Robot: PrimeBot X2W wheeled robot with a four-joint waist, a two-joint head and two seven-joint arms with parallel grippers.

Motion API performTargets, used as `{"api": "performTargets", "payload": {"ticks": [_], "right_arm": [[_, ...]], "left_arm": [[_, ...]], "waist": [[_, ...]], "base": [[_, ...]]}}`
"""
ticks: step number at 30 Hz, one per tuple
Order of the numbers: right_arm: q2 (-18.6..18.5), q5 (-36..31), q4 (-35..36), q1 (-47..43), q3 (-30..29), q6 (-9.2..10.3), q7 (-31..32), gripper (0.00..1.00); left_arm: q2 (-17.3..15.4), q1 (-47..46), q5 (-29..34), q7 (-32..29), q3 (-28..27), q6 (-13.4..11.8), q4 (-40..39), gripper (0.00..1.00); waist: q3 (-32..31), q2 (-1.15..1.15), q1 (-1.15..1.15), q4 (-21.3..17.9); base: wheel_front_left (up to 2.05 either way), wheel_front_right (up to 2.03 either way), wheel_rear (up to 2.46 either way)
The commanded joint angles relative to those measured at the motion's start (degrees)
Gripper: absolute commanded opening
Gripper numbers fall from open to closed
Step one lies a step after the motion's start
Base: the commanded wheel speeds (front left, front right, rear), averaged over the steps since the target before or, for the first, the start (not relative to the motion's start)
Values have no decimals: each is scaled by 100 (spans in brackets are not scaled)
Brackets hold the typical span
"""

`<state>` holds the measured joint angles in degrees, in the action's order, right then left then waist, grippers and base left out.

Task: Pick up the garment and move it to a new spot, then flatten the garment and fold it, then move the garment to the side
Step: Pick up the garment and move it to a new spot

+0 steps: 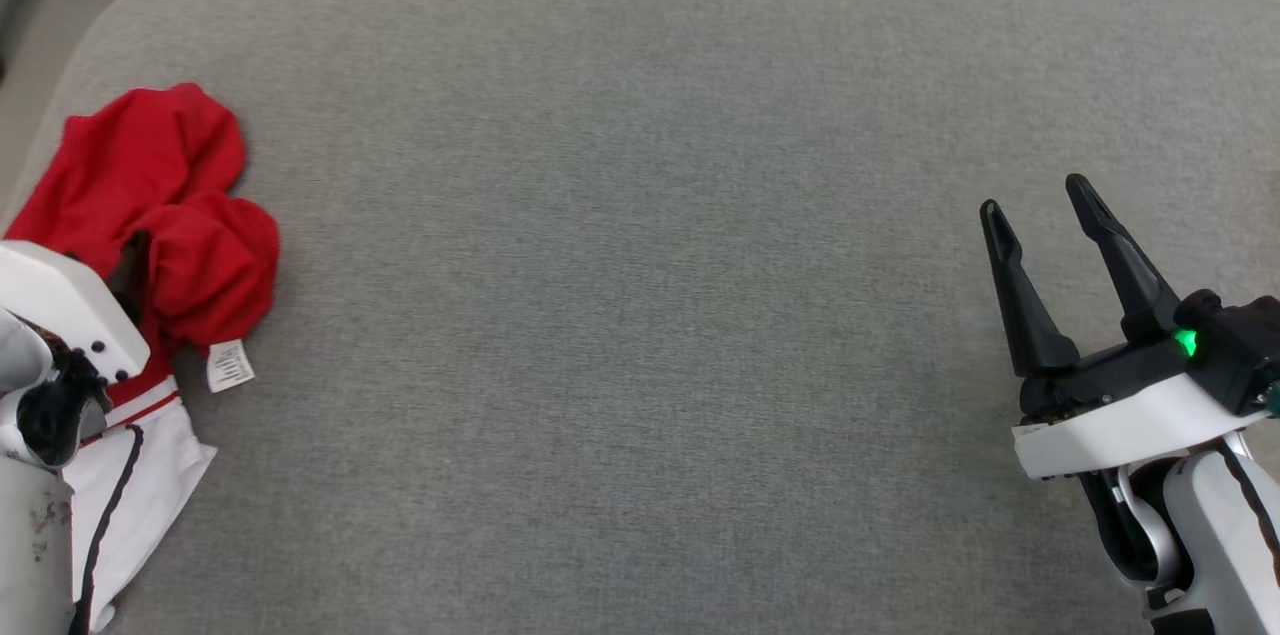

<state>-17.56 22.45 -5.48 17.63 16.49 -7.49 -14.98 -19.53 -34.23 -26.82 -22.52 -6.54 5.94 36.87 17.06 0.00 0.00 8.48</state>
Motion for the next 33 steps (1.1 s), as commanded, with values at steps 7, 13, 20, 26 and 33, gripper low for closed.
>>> {"api": "performTargets", "payload": {"ticks": [7, 13, 20, 26, 33], "right_arm": [[14, 54, 32, 110, -74, -1, -26, 100], [56, 35, 42, 152, -116, -1, -27, 100], [165, 24, -35, 40, -113, -1, -26, 100], [359, 58, -146, -117, -87, -1, -26, 100], [556, 68, -254, -290, -111, -1, -26, 100]], "left_arm": [[91, -9, -249, -560, 222, 102, 1332, 100], [23, -73, -263, -129, 321, 123, 1905, 17], [-278, -301, -197, 497, 632, 150, 1791, 0], [-555, -383, -209, 746, 1223, 155, 1224, 0], [-819, -271, -378, 646, 1861, 156, 117, 0]], "waist": [[346, 0, 0, -502], [287, 0, 0, -491], [-61, 0, 0, -416], [-573, 0, 0, -440], [-1097, 0, 0, -667]], "base": [[0, 0, 0], [0, 0, 0], [0, 0, 0], [0, 0, 0], [0, 0, 0]]}}
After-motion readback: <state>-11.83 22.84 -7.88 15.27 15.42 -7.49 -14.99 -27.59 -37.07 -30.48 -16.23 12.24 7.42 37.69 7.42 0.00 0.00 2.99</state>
